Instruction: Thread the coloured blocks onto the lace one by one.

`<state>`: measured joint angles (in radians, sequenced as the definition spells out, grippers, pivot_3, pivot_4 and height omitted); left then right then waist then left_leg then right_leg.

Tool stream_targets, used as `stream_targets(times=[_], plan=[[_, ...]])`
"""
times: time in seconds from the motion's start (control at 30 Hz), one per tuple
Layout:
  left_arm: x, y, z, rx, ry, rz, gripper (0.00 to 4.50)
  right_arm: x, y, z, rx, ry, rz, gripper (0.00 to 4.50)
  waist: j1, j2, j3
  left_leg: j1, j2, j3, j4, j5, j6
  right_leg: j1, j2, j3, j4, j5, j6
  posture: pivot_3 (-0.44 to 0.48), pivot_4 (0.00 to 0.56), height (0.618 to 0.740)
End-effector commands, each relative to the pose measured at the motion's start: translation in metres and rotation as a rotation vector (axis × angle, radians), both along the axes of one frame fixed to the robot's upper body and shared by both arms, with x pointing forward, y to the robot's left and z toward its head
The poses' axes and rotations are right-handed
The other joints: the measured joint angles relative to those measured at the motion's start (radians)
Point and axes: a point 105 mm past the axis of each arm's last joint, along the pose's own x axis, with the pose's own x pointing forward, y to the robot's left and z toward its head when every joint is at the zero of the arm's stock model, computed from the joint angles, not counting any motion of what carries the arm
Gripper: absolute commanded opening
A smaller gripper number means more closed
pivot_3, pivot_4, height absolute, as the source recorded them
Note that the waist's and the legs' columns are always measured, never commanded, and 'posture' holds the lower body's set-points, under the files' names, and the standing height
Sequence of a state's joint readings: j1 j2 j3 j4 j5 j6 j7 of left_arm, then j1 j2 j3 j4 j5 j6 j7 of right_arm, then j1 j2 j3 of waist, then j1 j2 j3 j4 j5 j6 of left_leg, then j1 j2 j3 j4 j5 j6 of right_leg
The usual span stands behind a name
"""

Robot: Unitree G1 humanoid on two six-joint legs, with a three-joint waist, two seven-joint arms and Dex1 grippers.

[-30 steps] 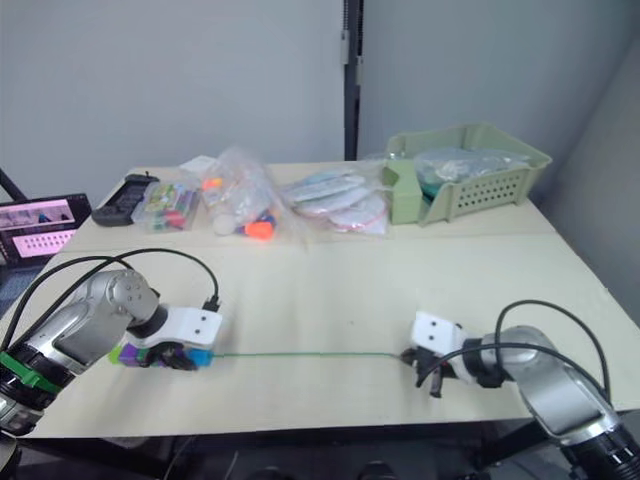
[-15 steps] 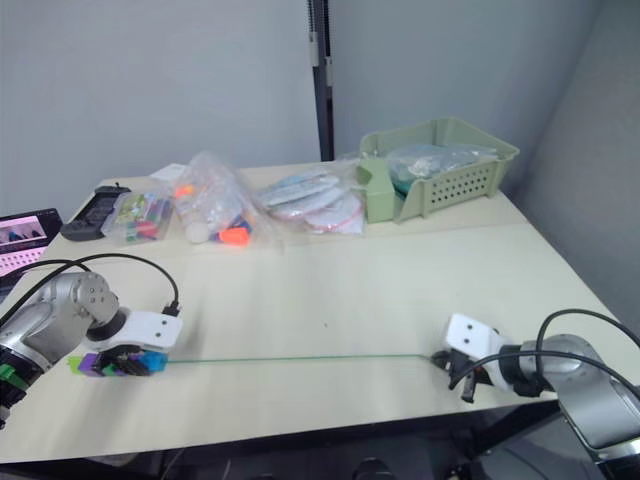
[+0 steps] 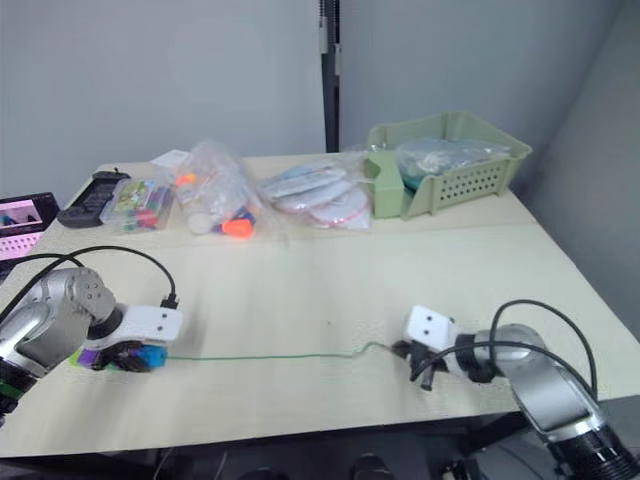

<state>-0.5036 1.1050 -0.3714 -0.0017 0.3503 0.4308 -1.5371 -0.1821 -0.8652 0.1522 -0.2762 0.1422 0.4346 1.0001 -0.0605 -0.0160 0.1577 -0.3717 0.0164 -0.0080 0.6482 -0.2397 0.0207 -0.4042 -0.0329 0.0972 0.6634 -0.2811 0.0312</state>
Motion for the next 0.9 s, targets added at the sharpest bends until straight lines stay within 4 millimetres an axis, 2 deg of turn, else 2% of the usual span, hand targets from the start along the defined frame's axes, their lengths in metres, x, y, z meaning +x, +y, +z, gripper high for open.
stream_targets(times=[0.03,0.07,0.13,0.33,0.47,0.57,0.67,0.73,0.8,0.9], plan=[[-0.003,-0.008,-0.007,-0.066,0.011,-0.014,1.38,-0.001,0.008,-0.001,0.015,0.022,0.013,0.0,0.005,-0.002,0.001,0.0,0.0,0.0,0.0,0.0,0.0,0.0,-0.001,0.0,0.0,0.0,0.0,0.0,0.15,0.74],[-0.002,-0.007,-0.007,-0.074,0.006,-0.015,1.38,0.0,0.009,-0.001,0.026,0.014,0.009,0.33,0.007,-0.003,0.001,0.0,-0.001,0.0,0.001,0.0,0.0,0.0,-0.002,0.0,0.0,0.0,0.0,0.0,0.15,0.74],[-0.002,-0.009,-0.004,-0.097,0.004,-0.022,2.43,0.001,0.011,-0.002,0.039,0.017,0.003,1.01,0.013,-0.003,0.001,-0.001,-0.001,0.0,0.001,0.0,0.0,0.0,-0.004,0.0,0.0,0.0,0.001,0.0,0.15,0.74],[0.001,-0.011,0.018,-0.132,-0.03,-0.054,4.4,0.004,0.008,0.01,0.055,-0.025,0.015,3.04,0.025,-0.004,0.002,-0.002,-0.002,0.0,0.005,0.0,0.0,0.001,-0.005,-0.002,0.0,0.001,0.002,0.0,0.15,0.74],[0.006,-0.003,0.044,-0.153,-0.11,-0.046,4.5,-0.001,0.007,0.028,0.08,-0.071,0.041,4.38,0.022,-0.01,0.006,-0.011,-0.001,-0.003,0.011,0.0,0.0,-0.004,-0.005,-0.006,0.001,0.004,0.0,0.0,0.15,0.74],[0.002,-0.001,0.063,-0.238,-0.141,-0.022,4.5,-0.008,0.005,0.043,0.121,-0.1,0.036,4.45,0.021,-0.012,0.007,-0.02,-0.001,-0.006,0.013,0.0,0.0,-0.013,-0.006,-0.006,0.001,0.009,-0.003,0.0,0.15,0.74],[-0.005,0.022,0.078,-0.351,-0.195,0.085,4.5,-0.017,-0.004,0.06,0.186,-0.133,-0.019,4.45,0.017,-0.012,0.007,-0.027,-0.002,-0.01,0.013,0.0,0.0,-0.019,-0.008,-0.006,0.001,0.011,-0.002,0.0,0.15,0.74],[-0.001,0.042,0.079,-0.427,-0.303,0.175,4.5,-0.02,-0.011,0.069,0.243,-0.148,-0.082,4.45,0.015,-0.011,0.007,-0.027,-0.002,-0.013,0.013,0.0,0.0,-0.019,-0.008,-0.007,0.001,0.011,-0.002,0.0,0.15,0.74],[-0.004,0.051,0.077,-0.554,-0.376,0.251,4.5,-0.024,-0.017,0.075,0.299,-0.153,-0.14,4.45,0.016,-0.011,0.007,-0.026,-0.002,-0.013,0.013,-0.001,0.001,-0.019,-0.01,-0.008,0.002,0.011,-0.002,0.0,0.15,0.74],[-0.023,0.068,0.068,-0.722,-0.496,0.334,4.5,-0.032,-0.036,0.077,0.405,-0.15,-0.277,4.45,0.019,-0.011,0.007,-0.025,-0.001,-0.014,0.013,-0.001,0.0,-0.017,-0.012,-0.009,0.001,0.011,-0.003,0.0,0.15,0.74]])
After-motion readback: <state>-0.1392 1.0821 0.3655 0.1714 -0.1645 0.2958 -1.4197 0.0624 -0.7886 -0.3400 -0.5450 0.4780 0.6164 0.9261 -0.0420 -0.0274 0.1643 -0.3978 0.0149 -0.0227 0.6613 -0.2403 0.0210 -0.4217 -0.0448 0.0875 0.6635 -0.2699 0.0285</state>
